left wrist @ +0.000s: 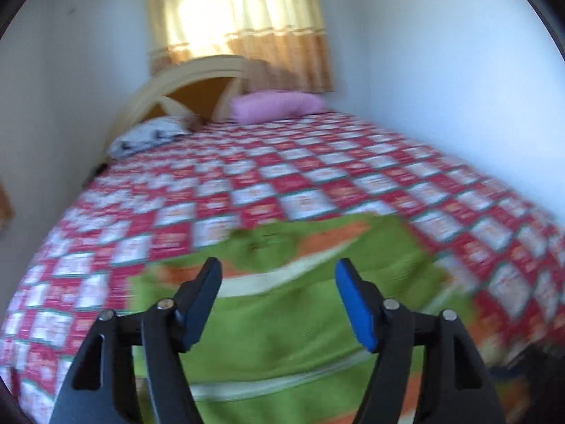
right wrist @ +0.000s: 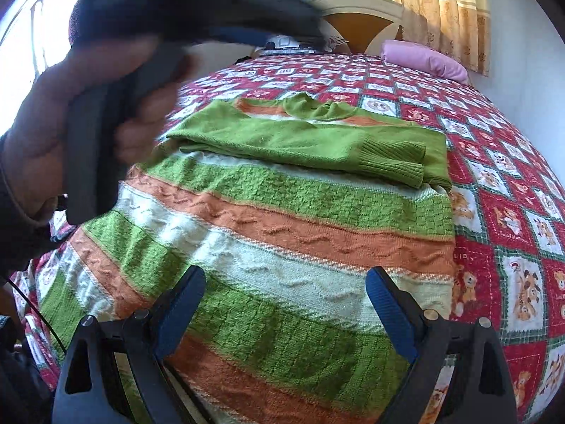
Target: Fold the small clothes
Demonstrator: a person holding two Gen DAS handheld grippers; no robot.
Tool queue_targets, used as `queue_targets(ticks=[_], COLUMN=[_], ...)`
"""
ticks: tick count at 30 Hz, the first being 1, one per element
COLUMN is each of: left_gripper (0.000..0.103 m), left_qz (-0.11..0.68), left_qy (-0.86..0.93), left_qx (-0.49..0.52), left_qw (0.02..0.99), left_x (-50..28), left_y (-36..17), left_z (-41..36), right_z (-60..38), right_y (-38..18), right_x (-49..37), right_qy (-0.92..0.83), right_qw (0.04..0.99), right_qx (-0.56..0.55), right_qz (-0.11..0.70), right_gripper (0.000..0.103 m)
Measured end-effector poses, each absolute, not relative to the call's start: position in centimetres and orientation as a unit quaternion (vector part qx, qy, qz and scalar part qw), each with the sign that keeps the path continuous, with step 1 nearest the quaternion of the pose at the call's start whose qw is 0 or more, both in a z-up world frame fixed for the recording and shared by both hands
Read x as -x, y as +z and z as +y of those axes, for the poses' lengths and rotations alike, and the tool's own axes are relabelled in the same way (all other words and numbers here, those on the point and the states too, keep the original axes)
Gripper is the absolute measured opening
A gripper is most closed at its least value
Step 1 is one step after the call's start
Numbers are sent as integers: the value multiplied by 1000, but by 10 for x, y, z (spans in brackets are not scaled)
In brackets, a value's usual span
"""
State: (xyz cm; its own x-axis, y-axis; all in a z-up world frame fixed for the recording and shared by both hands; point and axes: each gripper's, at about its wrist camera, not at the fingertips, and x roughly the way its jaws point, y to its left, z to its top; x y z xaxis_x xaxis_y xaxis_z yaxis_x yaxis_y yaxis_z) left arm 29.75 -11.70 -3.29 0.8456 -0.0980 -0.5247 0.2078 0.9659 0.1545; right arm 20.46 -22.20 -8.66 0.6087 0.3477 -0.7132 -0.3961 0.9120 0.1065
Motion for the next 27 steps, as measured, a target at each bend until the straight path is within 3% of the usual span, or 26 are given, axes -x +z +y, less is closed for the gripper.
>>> queue_targets(ticks=[4, 9, 12, 15, 20, 22, 24, 27], left_gripper=[79, 79, 79, 80, 89, 91, 93, 97], left_qz=[296, 351, 374, 389, 407, 410, 415, 420], left_qy=[46, 123, 130, 132, 129, 126, 123, 131], left_qx=[-146, -114, -95, -87, -63, -48, -30, -15], left_qw=[943, 921, 913, 907, 902, 902, 901, 898], left_x=[-322, -347, -346, -344, -346, -345, -346, -343], left_y=[-67, -110, -129, -138, -145, -145, -147, -149], left_z=[-44, 14, 24, 27, 38, 44, 50, 55], right_z=[-233, -267, -279, -284, -279, -276, -272, -269], right_y=[-75, -48, -41, -46, -83, -95, -92, -60], right_x=[-210, -257, -298, -341, -396, -405, -404, -393], right_qy=[201, 179, 152, 109, 84, 79, 74, 71], right_qw=[895, 892, 887, 887, 862, 856, 865, 895], right_qx=[-11, -92, -119, -118, -104, -96, -80, -63], right_qz=[398, 405, 420, 433, 490, 501, 489, 435], right_gripper=[92, 90, 75, 70, 47, 20, 6, 4])
